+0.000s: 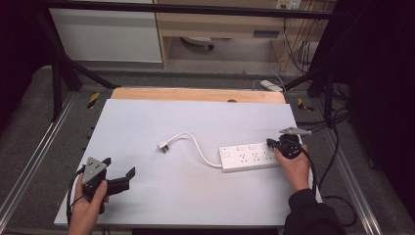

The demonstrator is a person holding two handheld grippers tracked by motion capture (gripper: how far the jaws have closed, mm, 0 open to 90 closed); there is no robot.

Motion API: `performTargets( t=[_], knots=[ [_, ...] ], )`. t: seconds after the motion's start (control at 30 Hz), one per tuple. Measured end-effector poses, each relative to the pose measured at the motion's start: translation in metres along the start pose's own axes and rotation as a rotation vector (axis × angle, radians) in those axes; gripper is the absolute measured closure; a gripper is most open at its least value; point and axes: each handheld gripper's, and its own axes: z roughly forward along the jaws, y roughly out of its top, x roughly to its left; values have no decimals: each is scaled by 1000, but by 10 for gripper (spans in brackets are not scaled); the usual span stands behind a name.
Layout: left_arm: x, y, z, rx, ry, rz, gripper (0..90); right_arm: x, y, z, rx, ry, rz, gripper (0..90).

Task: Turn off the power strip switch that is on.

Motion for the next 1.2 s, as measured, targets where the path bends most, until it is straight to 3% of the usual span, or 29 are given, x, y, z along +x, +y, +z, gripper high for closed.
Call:
performTargets(
  t=[1.2],
  knots=[
    [0,0,0,7,-3,9,57,-1,-1,-1,5,6,21,900]
  ],
)
